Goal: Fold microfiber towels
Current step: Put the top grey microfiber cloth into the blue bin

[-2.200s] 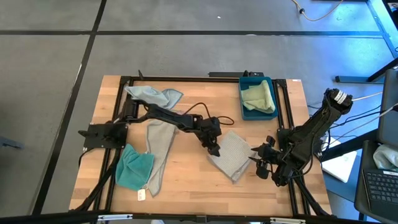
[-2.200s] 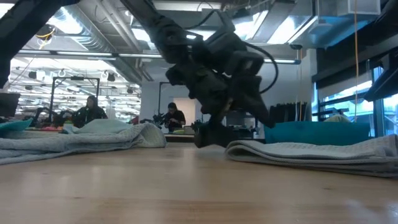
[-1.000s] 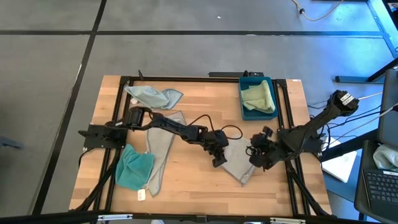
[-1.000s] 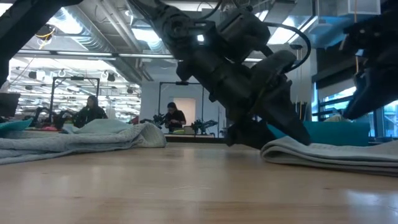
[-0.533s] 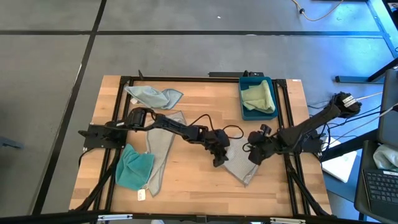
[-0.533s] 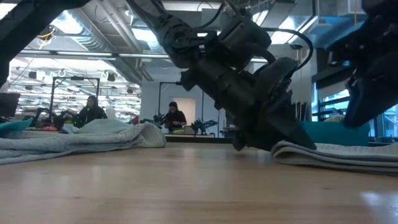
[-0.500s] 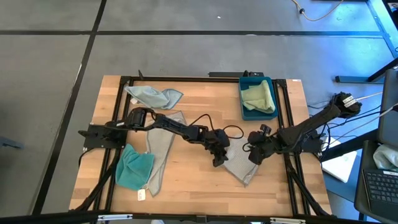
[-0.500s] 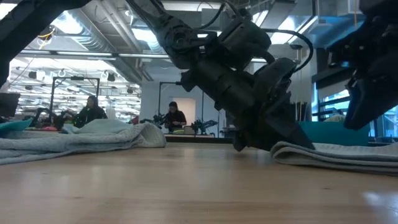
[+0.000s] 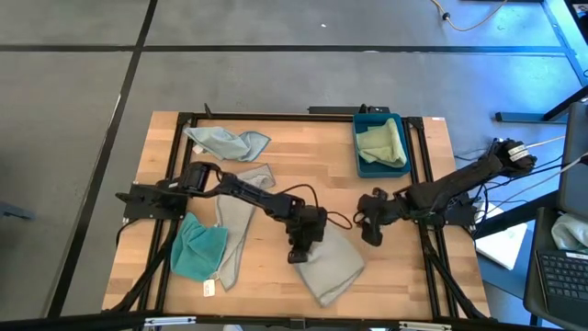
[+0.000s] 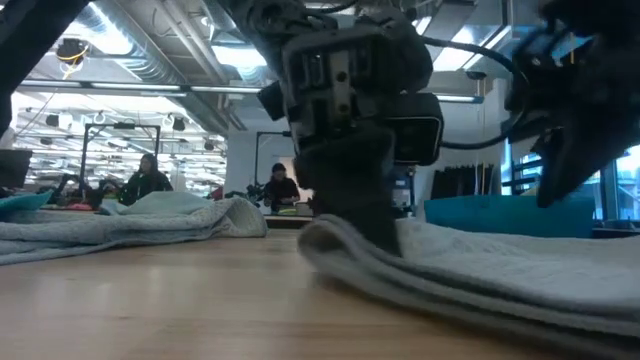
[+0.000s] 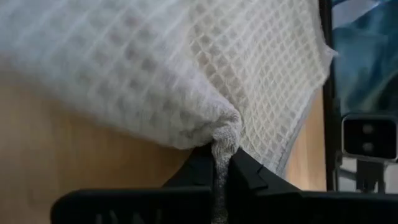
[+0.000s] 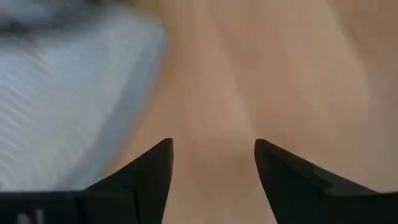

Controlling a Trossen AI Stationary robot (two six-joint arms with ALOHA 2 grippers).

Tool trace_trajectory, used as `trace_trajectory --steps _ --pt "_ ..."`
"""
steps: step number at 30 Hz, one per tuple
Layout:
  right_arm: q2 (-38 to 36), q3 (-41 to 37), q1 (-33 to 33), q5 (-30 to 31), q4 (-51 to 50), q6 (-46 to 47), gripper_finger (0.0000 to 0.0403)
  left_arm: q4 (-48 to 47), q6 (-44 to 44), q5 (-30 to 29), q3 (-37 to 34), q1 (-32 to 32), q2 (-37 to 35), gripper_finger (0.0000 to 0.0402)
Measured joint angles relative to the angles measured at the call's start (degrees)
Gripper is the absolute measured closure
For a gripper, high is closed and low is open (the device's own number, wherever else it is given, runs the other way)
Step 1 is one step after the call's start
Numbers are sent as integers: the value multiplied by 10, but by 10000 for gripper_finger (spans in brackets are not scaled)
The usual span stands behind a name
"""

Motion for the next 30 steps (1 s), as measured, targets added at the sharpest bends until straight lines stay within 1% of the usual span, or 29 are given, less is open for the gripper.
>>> trace_trajectory --steps 3,5,6,8,10,13,14,15,18,19,21,24,26,28,30 --pt "11 -18 -1 -61 128 33 157 -14 0 -34 -1 -14 -13 399" --pt "21 -27 6 -83 169 69 153 -18 2 -61 -1 -21 -17 399" --pt "25 -31 13 -85 171 84 151 -20 4 -74 -1 -23 -20 399" --pt "33 -36 30 -66 164 90 151 -23 15 -106 -1 -27 -25 399" --pt "43 -37 43 -30 168 77 151 -24 37 -130 -2 -33 -30 400" --pt "59 -37 47 12 188 24 151 -24 66 -181 -3 -40 -42 400" --pt "63 -37 46 22 192 4 151 -26 76 -207 -4 -42 -49 400" --pt "68 -37 42 30 196 -14 151 -26 85 -231 -4 -44 -56 400" --pt "90 -37 20 37 255 -77 150 -26 113 -290 -3 -50 -82 401" --pt "98 -37 10 30 279 -100 150 -26 118 -302 -2 -53 -88 401" --pt "110 -36 -14 -6 309 -135 150 -29 128 -314 -2 -57 -99 401" --pt "119 -30 -50 -64 312 -176 150 -26 131 -315 -1 -58 -103 401" --pt "121 -30 -70 -86 323 -220 150 -29 141 -313 -1 -58 -104 401" --pt "123 -30 -90 -111 349 -262 150 -27 154 -312 -1 -58 -105 401" --pt "130 -29 -109 -148 399 -285 150 -26 164 -314 -1 -59 -105 401"
